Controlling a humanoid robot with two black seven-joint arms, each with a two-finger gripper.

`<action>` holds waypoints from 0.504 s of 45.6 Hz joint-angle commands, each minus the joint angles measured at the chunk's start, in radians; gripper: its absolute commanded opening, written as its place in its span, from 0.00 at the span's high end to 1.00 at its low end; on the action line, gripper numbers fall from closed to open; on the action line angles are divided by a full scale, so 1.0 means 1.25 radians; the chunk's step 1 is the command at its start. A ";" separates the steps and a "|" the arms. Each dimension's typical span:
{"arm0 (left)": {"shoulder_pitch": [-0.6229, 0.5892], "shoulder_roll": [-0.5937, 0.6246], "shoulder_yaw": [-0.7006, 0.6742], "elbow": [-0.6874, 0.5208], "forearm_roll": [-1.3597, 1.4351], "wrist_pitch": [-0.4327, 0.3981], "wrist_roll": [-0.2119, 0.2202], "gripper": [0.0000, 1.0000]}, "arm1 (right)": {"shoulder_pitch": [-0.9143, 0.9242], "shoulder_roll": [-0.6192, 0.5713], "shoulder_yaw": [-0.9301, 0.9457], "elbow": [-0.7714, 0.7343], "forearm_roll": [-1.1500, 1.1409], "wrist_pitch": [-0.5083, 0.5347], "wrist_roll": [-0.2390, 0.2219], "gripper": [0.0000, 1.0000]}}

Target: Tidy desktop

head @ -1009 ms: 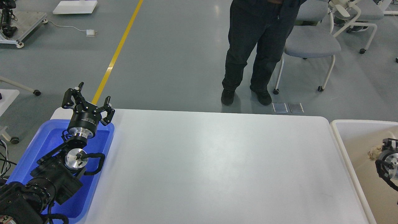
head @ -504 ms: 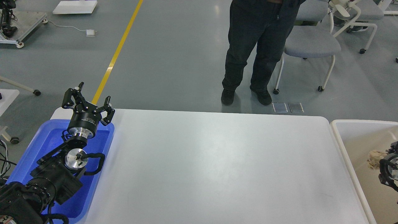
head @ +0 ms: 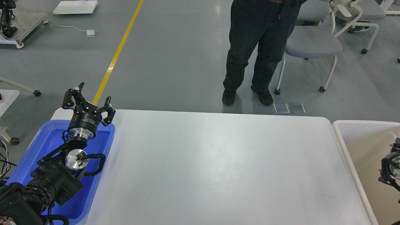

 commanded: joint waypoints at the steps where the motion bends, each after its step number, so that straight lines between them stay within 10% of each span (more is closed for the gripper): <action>1: 0.000 0.000 0.000 0.000 0.000 0.000 0.000 0.00 | 0.043 -0.003 0.059 0.003 0.003 0.002 0.019 0.00; 23: 0.000 -0.001 0.000 0.000 0.000 0.001 0.000 0.00 | 0.119 -0.041 0.371 0.242 0.139 0.115 0.022 0.00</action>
